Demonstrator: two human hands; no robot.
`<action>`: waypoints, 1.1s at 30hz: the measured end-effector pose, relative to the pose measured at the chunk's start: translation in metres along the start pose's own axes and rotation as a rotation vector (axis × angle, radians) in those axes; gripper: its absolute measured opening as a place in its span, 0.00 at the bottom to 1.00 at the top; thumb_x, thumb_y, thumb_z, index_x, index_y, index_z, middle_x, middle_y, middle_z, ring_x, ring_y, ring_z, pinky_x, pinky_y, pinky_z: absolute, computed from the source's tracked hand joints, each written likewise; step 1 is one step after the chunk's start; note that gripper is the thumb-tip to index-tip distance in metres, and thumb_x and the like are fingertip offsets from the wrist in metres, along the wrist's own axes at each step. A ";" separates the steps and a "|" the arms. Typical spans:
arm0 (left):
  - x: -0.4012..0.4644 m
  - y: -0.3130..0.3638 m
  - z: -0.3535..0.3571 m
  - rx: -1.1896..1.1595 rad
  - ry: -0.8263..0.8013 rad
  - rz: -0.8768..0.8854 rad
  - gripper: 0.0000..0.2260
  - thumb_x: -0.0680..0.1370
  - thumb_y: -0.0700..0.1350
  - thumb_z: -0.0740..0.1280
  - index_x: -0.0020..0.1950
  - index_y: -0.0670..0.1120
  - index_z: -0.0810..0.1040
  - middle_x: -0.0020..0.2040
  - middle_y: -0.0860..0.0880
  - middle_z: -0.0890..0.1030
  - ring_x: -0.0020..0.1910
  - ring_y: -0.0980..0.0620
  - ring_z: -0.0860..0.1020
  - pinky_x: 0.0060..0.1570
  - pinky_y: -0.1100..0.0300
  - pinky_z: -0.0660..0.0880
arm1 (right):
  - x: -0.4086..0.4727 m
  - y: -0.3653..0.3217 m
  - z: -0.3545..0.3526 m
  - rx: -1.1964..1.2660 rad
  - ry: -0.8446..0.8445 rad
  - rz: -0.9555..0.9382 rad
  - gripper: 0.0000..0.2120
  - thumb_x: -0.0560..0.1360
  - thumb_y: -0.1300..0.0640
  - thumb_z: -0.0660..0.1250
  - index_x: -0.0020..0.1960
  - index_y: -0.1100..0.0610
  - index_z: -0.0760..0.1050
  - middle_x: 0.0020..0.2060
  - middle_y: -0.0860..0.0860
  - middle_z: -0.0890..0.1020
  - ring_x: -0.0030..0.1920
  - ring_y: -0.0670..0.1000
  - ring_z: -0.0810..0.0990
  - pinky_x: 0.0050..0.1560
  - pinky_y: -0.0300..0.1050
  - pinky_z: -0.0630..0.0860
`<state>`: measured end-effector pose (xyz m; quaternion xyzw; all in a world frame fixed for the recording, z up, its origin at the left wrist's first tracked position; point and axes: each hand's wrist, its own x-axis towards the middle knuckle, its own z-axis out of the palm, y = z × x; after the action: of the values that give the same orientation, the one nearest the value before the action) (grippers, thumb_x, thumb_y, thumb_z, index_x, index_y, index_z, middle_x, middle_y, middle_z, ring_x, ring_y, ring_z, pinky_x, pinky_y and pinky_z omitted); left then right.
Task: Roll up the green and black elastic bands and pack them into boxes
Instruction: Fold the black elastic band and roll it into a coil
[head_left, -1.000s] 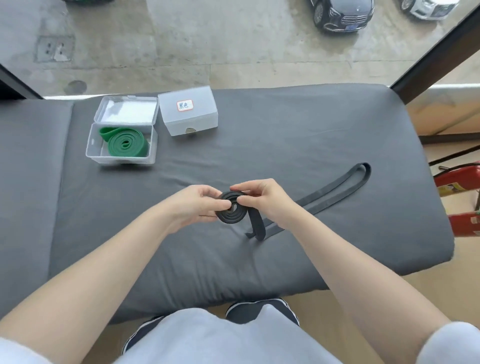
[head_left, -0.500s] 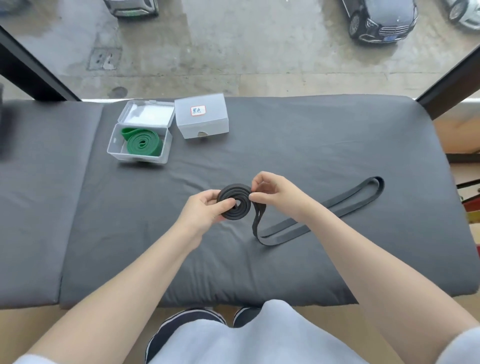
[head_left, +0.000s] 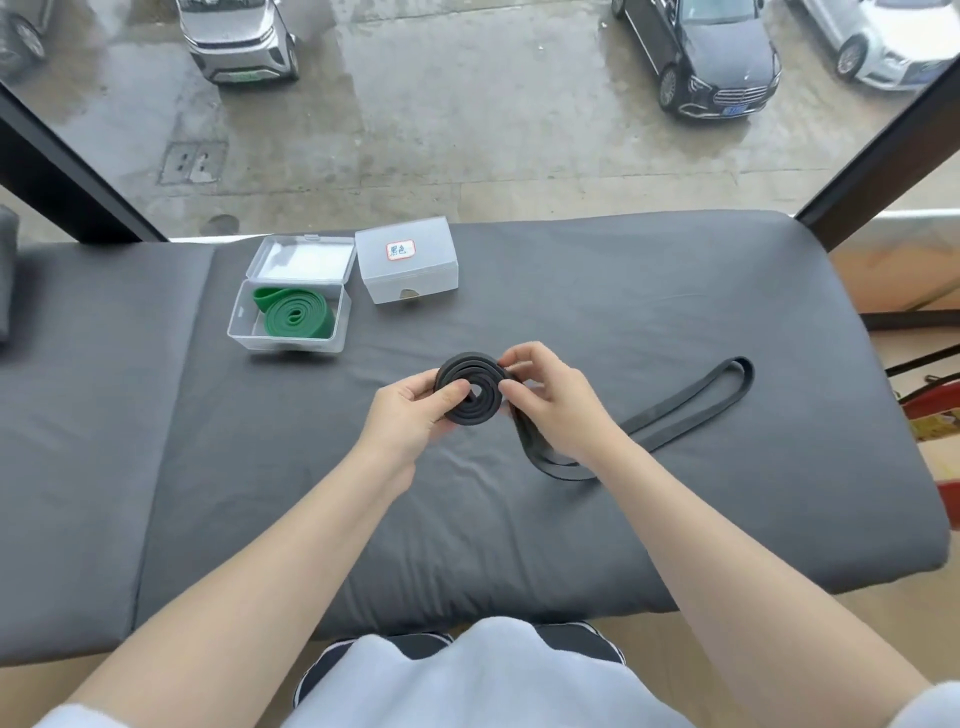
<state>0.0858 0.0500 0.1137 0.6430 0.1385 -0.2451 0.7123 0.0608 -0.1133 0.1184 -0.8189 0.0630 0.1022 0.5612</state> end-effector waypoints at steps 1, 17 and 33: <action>-0.001 0.000 0.003 -0.042 0.010 -0.007 0.05 0.75 0.39 0.67 0.49 0.46 0.81 0.43 0.50 0.83 0.42 0.55 0.80 0.44 0.65 0.79 | -0.002 -0.002 0.009 0.032 0.064 0.019 0.07 0.78 0.59 0.62 0.50 0.48 0.69 0.44 0.44 0.80 0.40 0.46 0.81 0.45 0.39 0.73; 0.006 0.019 0.006 -0.178 -0.123 -0.084 0.04 0.77 0.42 0.64 0.49 0.47 0.79 0.43 0.52 0.83 0.46 0.55 0.79 0.51 0.63 0.73 | 0.026 -0.040 -0.006 0.033 0.058 -0.055 0.11 0.74 0.64 0.66 0.44 0.47 0.73 0.41 0.52 0.82 0.40 0.49 0.78 0.47 0.40 0.74; 0.027 0.076 -0.011 0.743 -0.482 0.032 0.06 0.69 0.43 0.73 0.45 0.46 0.83 0.42 0.47 0.82 0.40 0.53 0.76 0.48 0.59 0.70 | 0.044 -0.073 -0.030 -0.541 -0.386 -0.070 0.17 0.73 0.58 0.68 0.59 0.53 0.67 0.49 0.51 0.80 0.44 0.52 0.75 0.45 0.42 0.69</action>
<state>0.1500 0.0598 0.1630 0.7818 -0.1393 -0.4101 0.4485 0.1227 -0.1145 0.1842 -0.9055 -0.1021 0.2490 0.3280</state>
